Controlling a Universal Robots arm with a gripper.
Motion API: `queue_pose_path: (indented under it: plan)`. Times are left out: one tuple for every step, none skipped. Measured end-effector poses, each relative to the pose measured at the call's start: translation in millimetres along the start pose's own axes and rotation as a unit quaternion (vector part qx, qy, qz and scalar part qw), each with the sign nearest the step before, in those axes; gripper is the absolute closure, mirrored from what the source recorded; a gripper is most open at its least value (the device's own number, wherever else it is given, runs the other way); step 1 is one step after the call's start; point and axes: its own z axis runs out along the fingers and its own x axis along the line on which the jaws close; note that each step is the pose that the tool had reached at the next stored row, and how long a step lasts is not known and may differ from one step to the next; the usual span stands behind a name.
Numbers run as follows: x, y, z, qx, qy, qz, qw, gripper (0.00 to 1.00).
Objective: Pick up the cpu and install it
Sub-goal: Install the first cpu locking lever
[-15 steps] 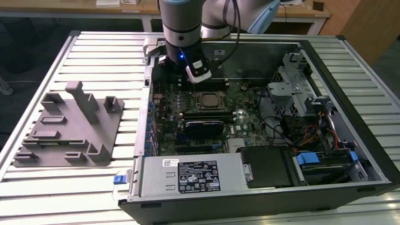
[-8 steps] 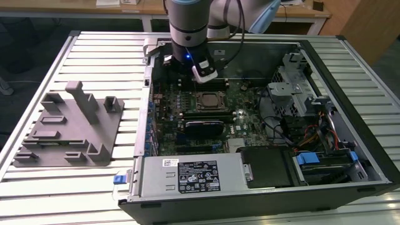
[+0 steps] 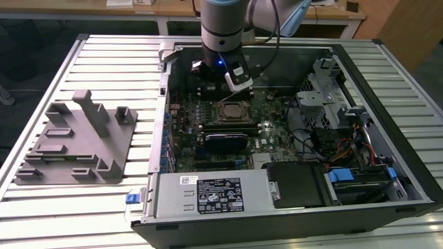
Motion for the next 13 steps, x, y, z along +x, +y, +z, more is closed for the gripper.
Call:
queue_pose_path:
  plan:
    - [-1.8,0.2,0.0,0.0,0.0,0.0,1.0,0.89]
    - [-2.4,0.2,0.0,0.0,0.0,0.0,1.0,0.89]
    - [-2.4,0.2,0.0,0.0,0.0,0.0,1.0,0.89]
    - [-2.4,0.2,0.0,0.0,0.0,0.0,1.0,0.89]
    - [-2.4,0.2,0.1,0.0,-0.0001,0.0,1.0,0.89]
    - [-2.4,0.2,0.1,0.0,-0.0001,0.0,1.0,0.89]
    - [-2.5,0.2,0.1,0.0,-0.0001,0.0,1.0,0.89]
    - [-2.5,0.2,0.1,0.0,-0.0002,0.0,1.0,0.89]
    - [-2.5,0.2,0.2,0.0001,-0.0011,0.001,1.0,0.89]
    - [-2.5,0.1,0.4,0.0002,-0.0029,0.002,1.0,0.89]
    - [-2.5,0.0,0.8,0.0003,-0.0061,0.004,1.0,0.89]
    - [-2.5,-0.1,1.1,0.0003,-0.0095,0.007,0.9999,0.89]
    - [-2.5,-0.2,1.5,0.0005,-0.0132,0.009,0.9999,0.89]
